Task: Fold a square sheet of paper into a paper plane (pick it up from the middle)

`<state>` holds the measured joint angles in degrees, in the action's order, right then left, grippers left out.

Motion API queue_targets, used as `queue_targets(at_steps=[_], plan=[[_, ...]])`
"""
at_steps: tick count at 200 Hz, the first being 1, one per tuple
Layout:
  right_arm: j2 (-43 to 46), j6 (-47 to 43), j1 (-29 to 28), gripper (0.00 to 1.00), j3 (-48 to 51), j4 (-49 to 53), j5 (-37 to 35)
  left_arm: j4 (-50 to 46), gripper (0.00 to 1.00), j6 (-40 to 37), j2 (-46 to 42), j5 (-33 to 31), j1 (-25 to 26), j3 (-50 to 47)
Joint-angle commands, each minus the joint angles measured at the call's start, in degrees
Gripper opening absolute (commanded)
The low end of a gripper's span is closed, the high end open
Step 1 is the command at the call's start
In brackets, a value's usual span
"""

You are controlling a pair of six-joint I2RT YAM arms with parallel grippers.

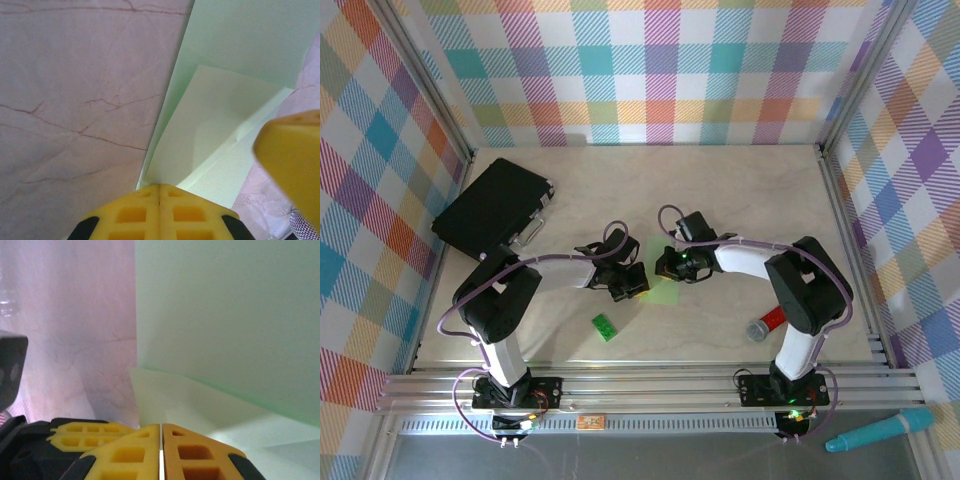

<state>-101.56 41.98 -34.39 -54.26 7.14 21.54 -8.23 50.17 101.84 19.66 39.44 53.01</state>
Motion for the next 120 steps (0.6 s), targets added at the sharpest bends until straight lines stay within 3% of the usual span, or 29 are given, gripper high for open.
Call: queue_targets(at_steps=[1, 46, 120], plan=[[-1.5, 2.3, -1.3, 0.1, 1.1, 0.3, 0.1, -3.8, 0.0, 0.8, 1.6, -1.6, -0.5, -1.6], [-1.5, 5.3, -2.1, 0.0, 3.6, -1.7, 0.5, -4.0, 0.0, 0.8, 1.6, -1.7, -0.5, -1.5], [-2.2, 5.1, -2.5, 0.0, 3.1, -1.0, -0.4, -4.7, 0.0, 0.8, 1.9, -1.8, -0.5, -1.6]])
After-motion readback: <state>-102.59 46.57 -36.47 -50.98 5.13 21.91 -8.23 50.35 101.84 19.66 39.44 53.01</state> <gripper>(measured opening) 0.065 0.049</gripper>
